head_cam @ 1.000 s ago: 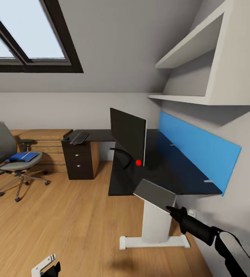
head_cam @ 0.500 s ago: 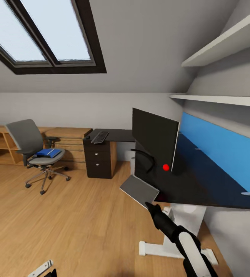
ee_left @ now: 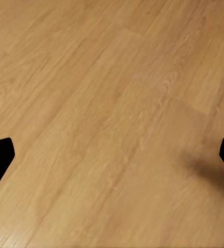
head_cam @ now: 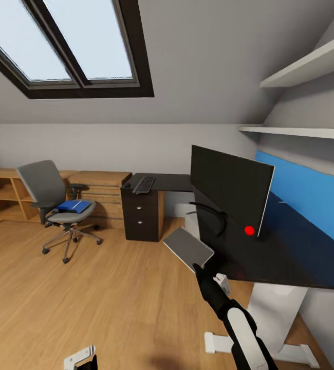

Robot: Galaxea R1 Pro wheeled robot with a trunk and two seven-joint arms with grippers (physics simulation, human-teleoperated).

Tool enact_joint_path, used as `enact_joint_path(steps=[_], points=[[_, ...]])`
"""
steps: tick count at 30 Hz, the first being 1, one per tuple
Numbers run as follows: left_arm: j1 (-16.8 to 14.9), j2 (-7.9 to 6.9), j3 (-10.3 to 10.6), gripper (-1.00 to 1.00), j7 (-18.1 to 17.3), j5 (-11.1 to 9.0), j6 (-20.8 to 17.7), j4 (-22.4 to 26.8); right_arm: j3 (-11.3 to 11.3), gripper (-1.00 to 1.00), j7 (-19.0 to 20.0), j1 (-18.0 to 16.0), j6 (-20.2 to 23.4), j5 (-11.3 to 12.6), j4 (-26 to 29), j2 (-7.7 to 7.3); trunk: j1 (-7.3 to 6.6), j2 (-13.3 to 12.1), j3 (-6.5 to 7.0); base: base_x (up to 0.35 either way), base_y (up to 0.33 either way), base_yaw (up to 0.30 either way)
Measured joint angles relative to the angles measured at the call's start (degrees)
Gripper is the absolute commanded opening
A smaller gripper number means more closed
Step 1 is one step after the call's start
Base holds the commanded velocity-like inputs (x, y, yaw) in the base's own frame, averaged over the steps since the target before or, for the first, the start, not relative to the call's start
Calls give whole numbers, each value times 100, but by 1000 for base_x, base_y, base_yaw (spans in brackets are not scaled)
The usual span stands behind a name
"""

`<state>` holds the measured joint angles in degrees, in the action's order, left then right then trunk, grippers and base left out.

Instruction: In the bedroom, organize the workspace by keeping the computer under the desk, ensuring the monitor is on the desk, placing the keyboard on the desk next to the monitor, placing the mouse on the desk next to the keyboard, moving the folder from the swivel chair onto the desk next to the mouse, stacking the notebook on top of the folder with the pen on top of the notebook, and positioning the swivel chair next to the desk.

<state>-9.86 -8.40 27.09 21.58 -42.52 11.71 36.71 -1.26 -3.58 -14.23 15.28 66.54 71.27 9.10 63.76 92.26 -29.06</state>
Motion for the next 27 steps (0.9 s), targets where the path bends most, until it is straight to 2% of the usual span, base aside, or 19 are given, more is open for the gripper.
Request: enact_joint_path(steps=[4,13,27], points=[[3,101,-5,100,-6,142,4,0,0,-100,-1,29,14,21,331,-57,0,0,0,158,309,0],[4,135,-8,100,-6,198,-2,0,0,-100,-10,362,28,14,1165,-85,0,0,0,163,309,0],[2,144,2,100,-5,243,14,0,0,-100,-19,424,21,14,1250,-89,-1,0,0,189,304,0]])
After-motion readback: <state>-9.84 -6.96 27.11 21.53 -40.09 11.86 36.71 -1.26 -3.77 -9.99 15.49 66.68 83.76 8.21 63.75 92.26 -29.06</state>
